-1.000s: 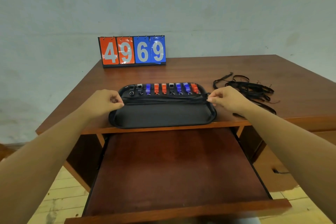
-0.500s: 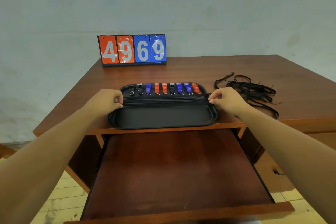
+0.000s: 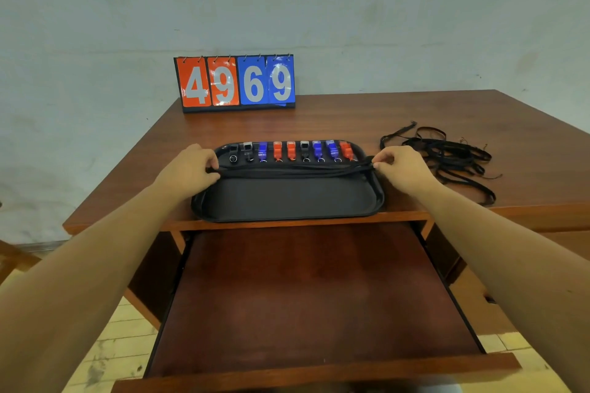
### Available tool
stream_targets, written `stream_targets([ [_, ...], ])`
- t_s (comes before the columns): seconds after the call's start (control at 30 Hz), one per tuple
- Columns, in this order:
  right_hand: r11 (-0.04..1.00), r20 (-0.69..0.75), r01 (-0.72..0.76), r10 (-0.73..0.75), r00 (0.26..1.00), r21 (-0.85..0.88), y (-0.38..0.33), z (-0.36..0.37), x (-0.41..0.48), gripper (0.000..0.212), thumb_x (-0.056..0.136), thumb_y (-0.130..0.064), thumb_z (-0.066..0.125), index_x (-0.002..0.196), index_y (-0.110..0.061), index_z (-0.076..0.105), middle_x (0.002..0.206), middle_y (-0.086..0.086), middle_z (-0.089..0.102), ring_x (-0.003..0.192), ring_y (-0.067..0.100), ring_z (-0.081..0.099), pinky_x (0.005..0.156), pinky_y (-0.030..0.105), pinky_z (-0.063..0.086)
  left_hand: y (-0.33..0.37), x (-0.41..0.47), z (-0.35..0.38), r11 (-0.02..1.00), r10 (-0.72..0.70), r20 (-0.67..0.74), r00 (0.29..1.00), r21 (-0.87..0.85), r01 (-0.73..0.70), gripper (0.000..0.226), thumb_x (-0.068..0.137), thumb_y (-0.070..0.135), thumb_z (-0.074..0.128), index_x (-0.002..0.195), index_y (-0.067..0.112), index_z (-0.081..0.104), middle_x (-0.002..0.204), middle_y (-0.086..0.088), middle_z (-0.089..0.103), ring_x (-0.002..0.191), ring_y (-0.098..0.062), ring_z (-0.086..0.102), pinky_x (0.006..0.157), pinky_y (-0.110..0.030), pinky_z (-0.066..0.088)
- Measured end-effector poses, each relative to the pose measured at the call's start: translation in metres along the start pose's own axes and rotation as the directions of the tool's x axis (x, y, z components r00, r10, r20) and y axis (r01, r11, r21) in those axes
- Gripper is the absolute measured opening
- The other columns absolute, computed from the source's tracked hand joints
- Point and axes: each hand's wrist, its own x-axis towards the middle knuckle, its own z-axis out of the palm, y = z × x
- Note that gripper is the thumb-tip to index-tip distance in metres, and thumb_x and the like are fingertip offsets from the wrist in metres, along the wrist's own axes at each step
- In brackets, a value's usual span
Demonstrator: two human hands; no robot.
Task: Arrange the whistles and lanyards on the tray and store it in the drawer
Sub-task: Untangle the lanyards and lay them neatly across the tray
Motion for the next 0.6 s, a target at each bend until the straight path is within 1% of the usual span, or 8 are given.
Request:
stream_targets([
  [0.07, 1.0, -0.028, 0.006, -0.005, 1.0, 0.025, 0.004, -0.007, -0.002, 0.021, 0.098, -0.013, 0.061, 0.117, -0.013, 0.07, 0.119, 0.007, 0.068, 0.098, 0.012, 0.055, 0.083, 0.028, 0.045, 0.008, -0.002, -0.004, 0.999, -0.014, -0.033, 0.999, -0.036, 0.013, 0.014, 0.088, 0.026, 0.067, 0.099, 0.019, 0.061, 0.108, -0.002, 0.046, 0.089, -0.018, 0.054, 0.083, -0.032, 0.046],
  [0.13, 1.0, -0.044, 0.001, 0.0, 0.999, 0.019, 0.01, -0.017, -0.005, 0.023, 0.097, -0.013, 0.06, 0.118, -0.014, 0.07, 0.122, 0.007, 0.067, 0.102, 0.013, 0.055, 0.086, 0.028, 0.044, 0.021, -0.002, -0.009, 0.998, -0.005, -0.056, 0.998, -0.062, 0.002, 0.014, 0.089, 0.028, 0.065, 0.099, 0.019, 0.06, 0.11, -0.001, 0.044, 0.09, -0.017, 0.053, 0.08, -0.03, 0.043],
  [0.23, 1.0, -0.044, 0.013, -0.014, 0.999, -0.009, 0.028, -0.039, -0.009, 0.021, 0.097, -0.013, 0.061, 0.114, -0.014, 0.072, 0.122, 0.005, 0.068, 0.106, 0.014, 0.057, 0.09, 0.028, 0.042, 0.056, -0.001, -0.015, 0.988, 0.085, -0.087, 0.993, -0.122, -0.096, 0.01, 0.09, 0.026, 0.063, 0.097, 0.019, 0.061, 0.106, -0.001, 0.048, 0.089, -0.015, 0.054, 0.078, -0.028, 0.041],
  [0.33, 0.999, -0.009, -0.015, 0.015, 1.0, -0.036, 0.052, -0.059, -0.013, 0.015, 0.096, -0.016, 0.062, 0.105, -0.017, 0.073, 0.112, 0.004, 0.07, 0.106, 0.017, 0.06, 0.087, 0.031, 0.044, 0.107, 0.0, -0.014, 0.965, 0.183, -0.088, 0.979, -0.176, -0.196, 0.006, 0.09, 0.023, 0.063, 0.094, 0.019, 0.063, 0.101, 0.0, 0.054, 0.089, -0.015, 0.055, 0.077, -0.026, 0.04],
  [0.4, 0.998, 0.051, -0.042, 0.044, 0.998, -0.044, 0.062, -0.074, -0.016, 0.009, 0.096, -0.019, 0.063, 0.099, -0.022, 0.071, 0.108, 0.001, 0.068, 0.108, 0.02, 0.06, 0.088, 0.032, 0.044, 0.145, 0.002, -0.008, 0.942, 0.26, -0.072, 0.963, -0.202, -0.27, 0.007, 0.09, 0.024, 0.062, 0.095, 0.019, 0.064, 0.099, 0.002, 0.056, 0.088, -0.012, 0.055, 0.077, -0.026, 0.041],
  [0.47, 0.998, 0.155, -0.021, 0.031, 0.987, -0.066, 0.067, -0.076, -0.022, 0.01, 0.096, -0.024, 0.065, 0.104, -0.023, 0.07, 0.111, 0.0, 0.067, 0.11, 0.019, 0.06, 0.092, 0.033, 0.045, 0.176, 0.0, -0.002, 0.918, 0.324, -0.054, 0.945, -0.224, -0.327, 0.007, 0.09, 0.024, 0.061, 0.094, 0.021, 0.065, 0.097, 0.003, 0.057, 0.086, -0.01, 0.056, 0.077, -0.024, 0.043],
  [0.53, 0.993, 0.212, -0.05, 0.073, 0.974, -0.11, 0.093, -0.099, -0.037, 0.022, 0.095, -0.034, 0.066, 0.113, -0.022, 0.069, 0.113, -0.002, 0.065, 0.109, 0.017, 0.06, 0.093, 0.032, 0.046, 0.238, 0.002, 0.015, 0.866, 0.432, -0.018, 0.902, -0.272, -0.42, 0.009, 0.09, 0.024, 0.06, 0.095, 0.02, 0.067, 0.095, 0.005, 0.059, 0.085, -0.009, 0.056, 0.072, -0.019, 0.04],
  [0.6, 0.986, 0.32, 0.028, 0.026, 0.947, -0.163, 0.093, -0.095, -0.041, 0.032, 0.093, -0.04, 0.068, 0.119, -0.021, 0.068, 0.115, -0.005, 0.063, 0.108, 0.015, 0.059, 0.095, 0.032, 0.047, 0.262, -0.004, 0.023, 0.835, 0.497, 0.045, 0.867, -0.299, -0.463, 0.011, 0.091, 0.024, 0.061, 0.095, 0.018, 0.069, 0.094, 0.006, 0.061, 0.085, -0.009, 0.058, 0.072, -0.02, 0.044],
])
